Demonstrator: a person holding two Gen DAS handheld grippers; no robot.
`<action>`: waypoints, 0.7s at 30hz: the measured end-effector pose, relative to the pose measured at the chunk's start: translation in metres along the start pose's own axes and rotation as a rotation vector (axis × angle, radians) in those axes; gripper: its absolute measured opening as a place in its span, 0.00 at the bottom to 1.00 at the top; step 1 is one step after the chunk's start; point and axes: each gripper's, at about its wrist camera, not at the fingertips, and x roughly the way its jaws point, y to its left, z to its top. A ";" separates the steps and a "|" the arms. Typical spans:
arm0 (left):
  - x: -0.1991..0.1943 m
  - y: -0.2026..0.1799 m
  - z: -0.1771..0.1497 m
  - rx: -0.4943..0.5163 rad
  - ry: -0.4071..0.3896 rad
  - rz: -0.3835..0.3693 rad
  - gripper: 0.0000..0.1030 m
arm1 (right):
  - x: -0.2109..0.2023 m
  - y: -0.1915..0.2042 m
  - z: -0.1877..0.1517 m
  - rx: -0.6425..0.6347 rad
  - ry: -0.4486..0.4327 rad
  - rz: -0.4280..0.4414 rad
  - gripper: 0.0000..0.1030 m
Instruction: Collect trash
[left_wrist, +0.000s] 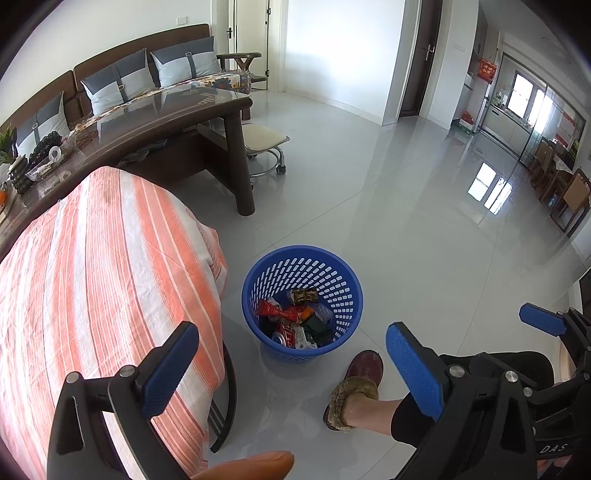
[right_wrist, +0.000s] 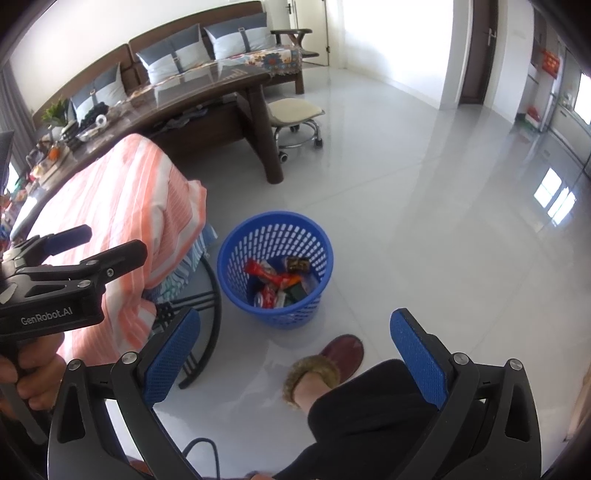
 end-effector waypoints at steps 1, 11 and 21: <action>0.000 0.000 0.000 0.001 0.000 0.000 1.00 | 0.000 0.001 0.000 -0.001 -0.001 0.002 1.00; 0.001 -0.002 -0.001 -0.002 0.004 0.001 1.00 | 0.001 0.000 -0.001 -0.001 0.004 0.007 1.00; 0.002 -0.005 -0.001 0.005 0.007 0.000 1.00 | 0.002 0.000 -0.001 0.000 0.003 0.016 1.00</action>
